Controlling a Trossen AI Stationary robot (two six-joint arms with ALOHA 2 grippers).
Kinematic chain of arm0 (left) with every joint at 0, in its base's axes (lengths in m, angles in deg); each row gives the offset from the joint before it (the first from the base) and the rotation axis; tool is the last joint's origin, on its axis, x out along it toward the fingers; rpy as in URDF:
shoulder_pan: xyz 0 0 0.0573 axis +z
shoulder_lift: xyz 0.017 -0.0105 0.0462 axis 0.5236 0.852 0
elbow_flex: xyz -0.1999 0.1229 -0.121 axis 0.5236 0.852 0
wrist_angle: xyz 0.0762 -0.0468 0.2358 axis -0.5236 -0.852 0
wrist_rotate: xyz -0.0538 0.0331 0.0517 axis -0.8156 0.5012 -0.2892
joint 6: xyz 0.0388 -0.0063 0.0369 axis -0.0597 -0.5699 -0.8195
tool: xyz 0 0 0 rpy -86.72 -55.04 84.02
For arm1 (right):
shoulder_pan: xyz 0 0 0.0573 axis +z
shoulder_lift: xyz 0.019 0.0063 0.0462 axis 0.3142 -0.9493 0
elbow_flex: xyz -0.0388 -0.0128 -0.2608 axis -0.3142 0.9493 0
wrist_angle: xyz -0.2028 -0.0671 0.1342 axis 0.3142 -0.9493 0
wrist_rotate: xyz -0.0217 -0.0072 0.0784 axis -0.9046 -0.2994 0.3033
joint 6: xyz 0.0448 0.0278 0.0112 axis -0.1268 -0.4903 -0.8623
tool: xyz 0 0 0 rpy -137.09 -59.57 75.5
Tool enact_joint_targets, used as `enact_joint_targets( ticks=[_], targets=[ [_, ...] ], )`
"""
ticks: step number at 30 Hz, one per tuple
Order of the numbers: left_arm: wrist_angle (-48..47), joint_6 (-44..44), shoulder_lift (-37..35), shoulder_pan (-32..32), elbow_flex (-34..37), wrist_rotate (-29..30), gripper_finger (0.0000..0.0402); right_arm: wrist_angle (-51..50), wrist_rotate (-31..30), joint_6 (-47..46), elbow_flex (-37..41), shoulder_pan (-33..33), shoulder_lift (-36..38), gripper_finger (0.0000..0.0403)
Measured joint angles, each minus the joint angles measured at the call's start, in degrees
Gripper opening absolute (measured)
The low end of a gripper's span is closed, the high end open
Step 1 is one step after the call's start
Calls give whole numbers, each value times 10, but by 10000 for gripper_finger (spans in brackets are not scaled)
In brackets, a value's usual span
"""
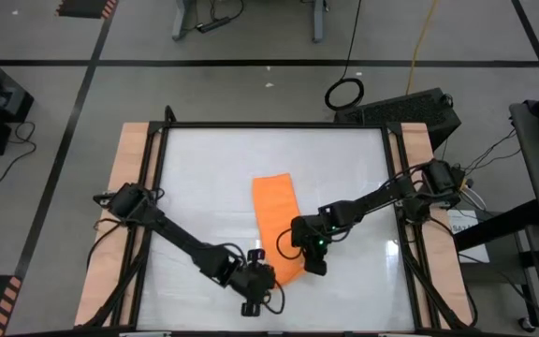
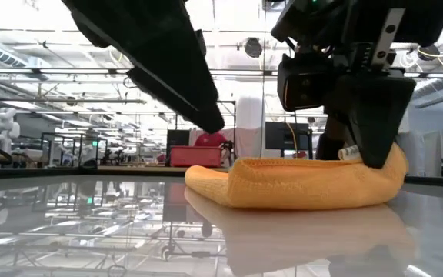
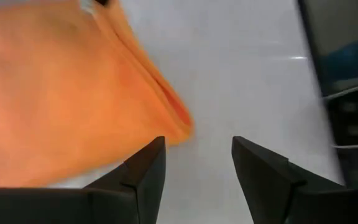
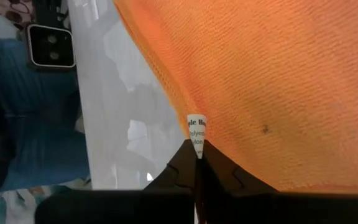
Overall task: Roll towel
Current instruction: Roll the orange microfiber cloth
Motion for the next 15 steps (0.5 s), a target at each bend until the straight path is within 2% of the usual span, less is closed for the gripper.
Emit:
enact_joint_targets(
  ticks=[4, 10, 15],
  targets=[
    [-2, -6, 0, -13, 0, 87, 192, 0, 0, 3, 0, -11, 0, 0],
    [28, -5, 26, -13, 0, 59, 192, 2, 12, 9, 0, -26, 0, 0],
    [32, 36, 45, -13, 0, 77, 192, -4, 15, 8, 0, -36, 0, 0]
  ],
)
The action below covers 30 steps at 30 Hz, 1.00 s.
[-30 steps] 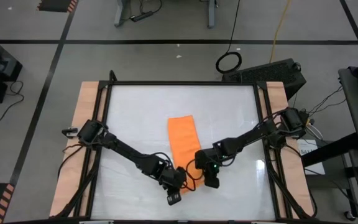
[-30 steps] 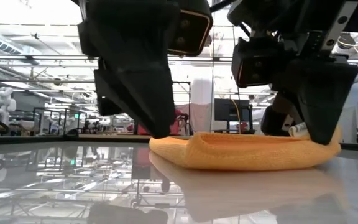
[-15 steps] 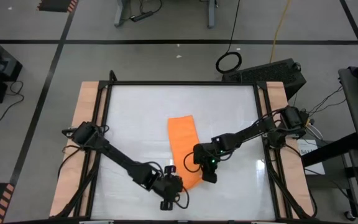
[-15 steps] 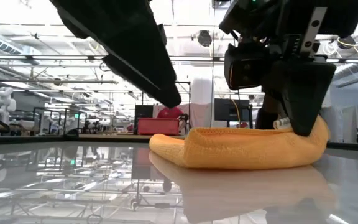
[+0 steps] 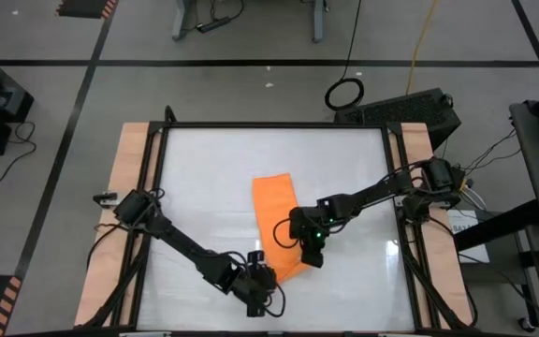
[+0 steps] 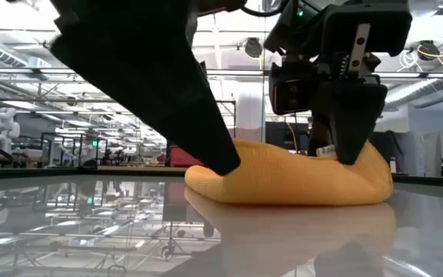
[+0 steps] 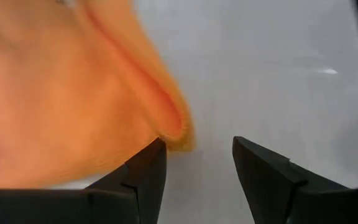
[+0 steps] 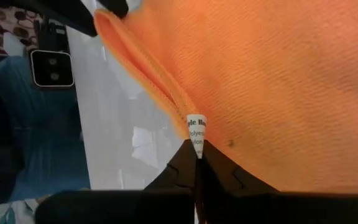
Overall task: Roll towel
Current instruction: Roll the orange microfiber cloth
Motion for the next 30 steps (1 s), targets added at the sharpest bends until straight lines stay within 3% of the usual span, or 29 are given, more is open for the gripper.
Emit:
enact_joint_targets(
  ticks=[6, 17, 21, 30],
  targets=[
    [-16, 35, 0, 0, 0, 74, 192, -31, 0, 7, 0, 0, 0, 0],
    [-14, 56, 0, 2, 0, 74, 192, -21, -19, -5, 34, -1, 0, 0],
    [38, 11, 0, -9, 0, 53, 192, -13, -18, -12, 44, -7, 0, 0],
    [51, -22, 0, -18, -1, 55, 192, 7, -20, -16, 45, -19, 0, 0]
  ],
)
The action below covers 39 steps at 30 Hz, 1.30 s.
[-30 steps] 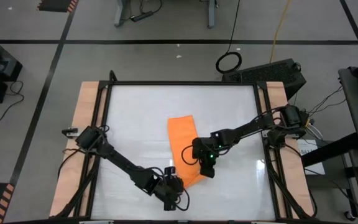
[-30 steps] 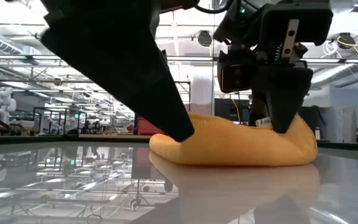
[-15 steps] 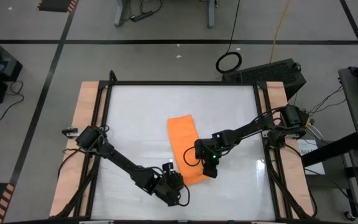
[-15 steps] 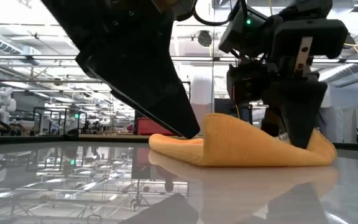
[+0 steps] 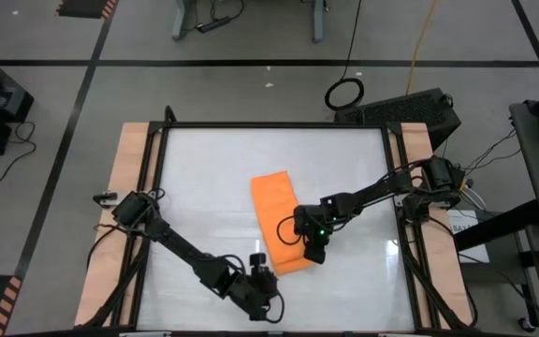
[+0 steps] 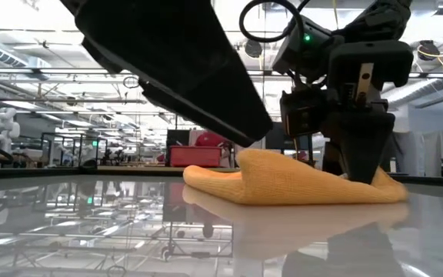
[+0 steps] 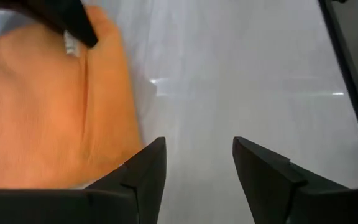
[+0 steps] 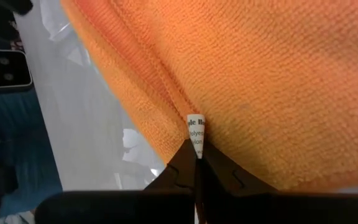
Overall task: Roll towel
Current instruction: Roll the orange microfiber cloth
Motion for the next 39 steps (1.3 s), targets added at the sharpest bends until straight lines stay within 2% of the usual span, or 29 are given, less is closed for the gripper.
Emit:
enact_joint_targets(
  ticks=[13, 20, 27, 33, 39],
  targets=[
    [18, -166, 0, 38, 0, 32, 192, 4, -1, 1, 0, 0, 0, 0],
    [-18, -168, 0, 67, 1, -45, 192, 5, -9, 4, 0, 0, 0, 0],
    [-17, -198, 0, 69, 1, -64, 192, 5, -14, 9, 0, -1, 0, 0],
    [-19, -198, 29, 69, 1, -87, 192, 9, -15, 7, 0, -8, 0, 0],
    [-18, -162, 40, 69, -1, -71, 192, 10, -14, 3, 0, -8, 0, 0]
  ],
)
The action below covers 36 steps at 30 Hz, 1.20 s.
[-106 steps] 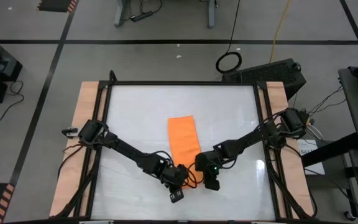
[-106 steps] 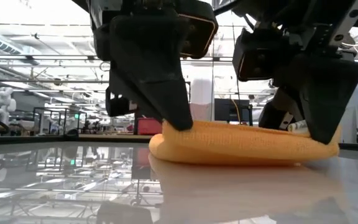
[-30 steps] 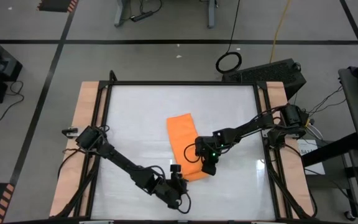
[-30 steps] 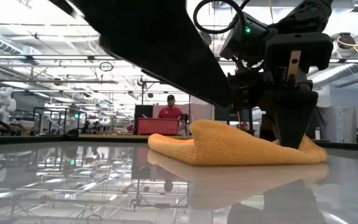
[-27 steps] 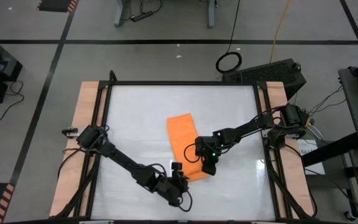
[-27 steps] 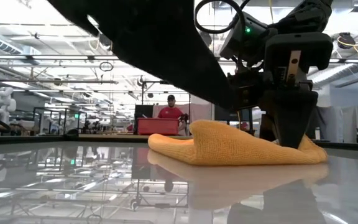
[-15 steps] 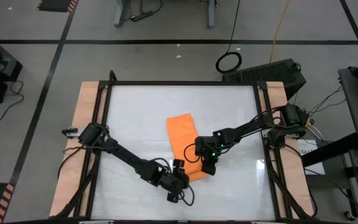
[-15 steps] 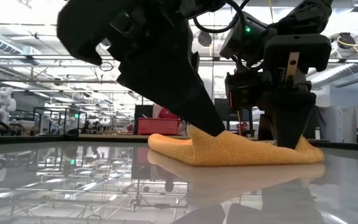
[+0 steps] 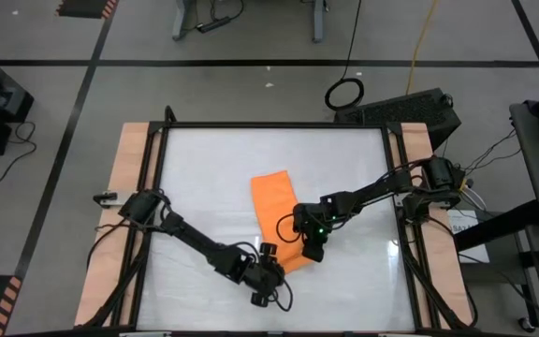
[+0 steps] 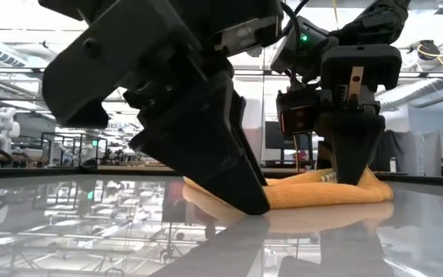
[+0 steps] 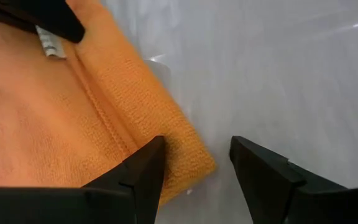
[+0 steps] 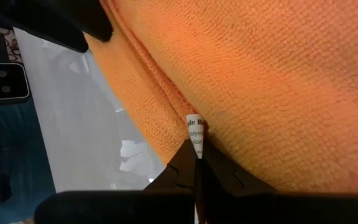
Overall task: Roll towel
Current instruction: Roll the orange microfiber cloth
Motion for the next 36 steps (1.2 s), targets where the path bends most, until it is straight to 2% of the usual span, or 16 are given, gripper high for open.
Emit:
enact_joint_targets(
  ticks=[3, 6, 10, 14, 21, 24, 30, 36],
  targets=[
    [-1, 14, 1, 3, 0, 12, 190, 2, 6, -3, 0, 0, 0, 0],
    [-2, 16, 1, 9, 0, 2, 169, 2, 16, -4, 0, 0, 0, 1],
    [-15, 29, 1, 18, 0, -3, 100, 2, 30, 1, 0, 1, 4, 16],
    [-16, 27, 1, 30, 0, -29, 17, -14, 26, 18, 0, 1, 29, 58],
    [-15, 10, 1, 36, 0, -71, 8, -87, -53, 83, 0, 1, 125, 169],
    [-15, 10, 1, 36, 1, -82, 6, -122, -88, 119, 0, 3, 172, 201],
    [-4, 23, 1, 36, 1, -88, 5, -133, -173, 222, 0, 73, 240, 206],
    [5, 57, 2, 35, 1, -96, 4, -102, -283, 311, 4, 170, 223, 184]
  ],
)
